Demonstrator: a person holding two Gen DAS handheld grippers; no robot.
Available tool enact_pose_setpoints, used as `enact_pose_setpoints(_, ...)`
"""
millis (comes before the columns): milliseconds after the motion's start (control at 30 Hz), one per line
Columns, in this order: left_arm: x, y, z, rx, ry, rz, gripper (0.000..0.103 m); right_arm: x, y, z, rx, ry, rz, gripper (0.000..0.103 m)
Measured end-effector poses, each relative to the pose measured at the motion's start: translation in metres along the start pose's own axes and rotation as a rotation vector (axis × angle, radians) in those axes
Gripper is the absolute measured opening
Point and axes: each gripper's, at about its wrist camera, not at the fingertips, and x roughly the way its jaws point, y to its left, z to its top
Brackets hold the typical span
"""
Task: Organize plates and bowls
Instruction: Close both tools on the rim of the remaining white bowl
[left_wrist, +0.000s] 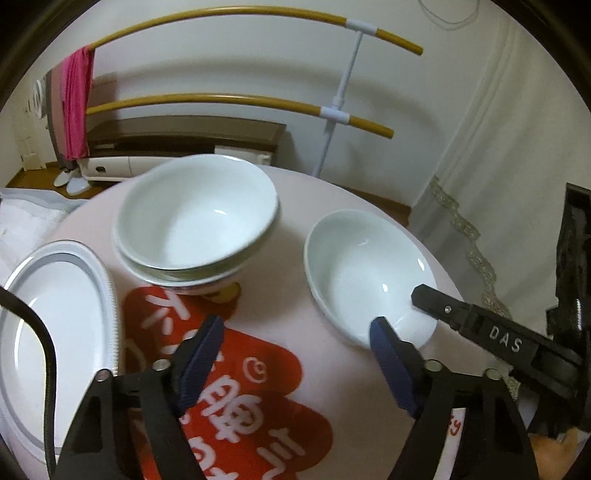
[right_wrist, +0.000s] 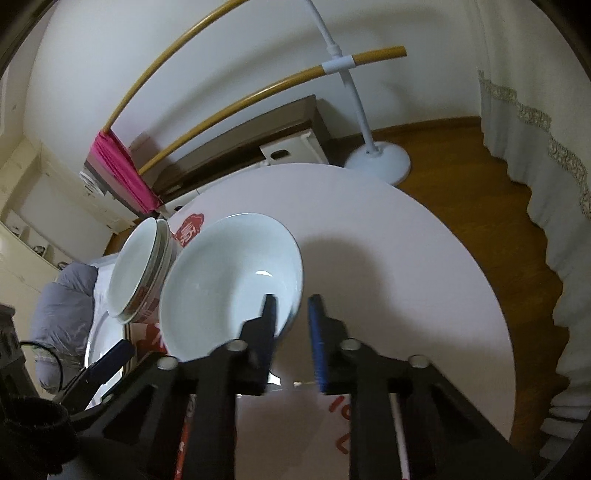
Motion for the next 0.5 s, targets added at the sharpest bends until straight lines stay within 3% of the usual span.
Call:
enact_pose_setpoints(200, 0.019, -0.001, 0.008, -0.023, 0.029, -0.041, 0.048, -0.001, -0.005, -0.004, 0.017, 0.0, 0.022, 0.011)
enact_pose_setpoints(367, 0.023, -0.003, 0.01, -0.004, 0.012, -0.055, 0.019, 0.001, -0.003, -0.003, 0.012, -0.003, 0.031, 0.011)
enact_pose_setpoints(500, 0.026, -0.001, 0.01, 0.005, 0.002, -0.055, 0.017, 0.002, -0.001, 0.0, 0.003, -0.008, 0.013, 0.011)
